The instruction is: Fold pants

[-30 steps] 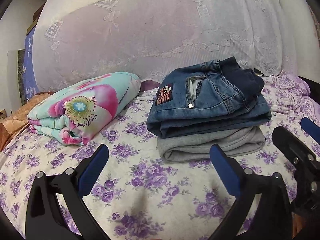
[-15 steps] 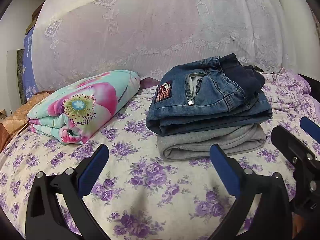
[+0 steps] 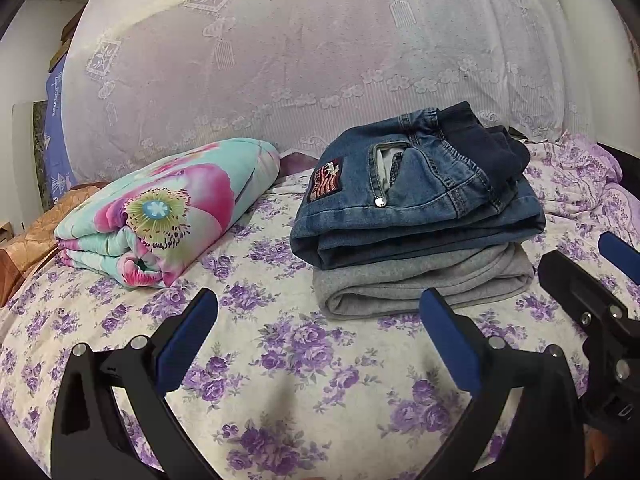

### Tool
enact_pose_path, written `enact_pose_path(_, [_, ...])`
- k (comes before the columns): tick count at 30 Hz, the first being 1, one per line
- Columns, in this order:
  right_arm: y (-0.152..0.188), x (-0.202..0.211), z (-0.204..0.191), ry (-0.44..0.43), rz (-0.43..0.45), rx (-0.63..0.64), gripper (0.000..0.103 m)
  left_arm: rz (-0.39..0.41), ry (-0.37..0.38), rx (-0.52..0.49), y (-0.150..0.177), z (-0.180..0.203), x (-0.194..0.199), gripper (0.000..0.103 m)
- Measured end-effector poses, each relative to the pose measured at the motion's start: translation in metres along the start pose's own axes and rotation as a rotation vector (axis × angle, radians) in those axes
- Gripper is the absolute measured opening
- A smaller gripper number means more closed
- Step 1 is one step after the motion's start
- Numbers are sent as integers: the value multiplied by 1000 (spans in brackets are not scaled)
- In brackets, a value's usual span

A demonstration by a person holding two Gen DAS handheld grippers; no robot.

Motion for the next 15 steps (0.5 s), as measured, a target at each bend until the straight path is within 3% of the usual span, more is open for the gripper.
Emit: enact_pose_path(15, [0,-1,1,-2,-1,1,100,-7,3,4,2,-2,-1,98])
Point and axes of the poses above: each gripper's, at about its wrist camera, not at the fingertips, and x roughly against the way its jaws point, z to its right, y to its underside, the point moved 10 cm from there along -x, roughly the way its jaws point, and after that the axes turned 10 degrees about -x, right-handed, at the moved point
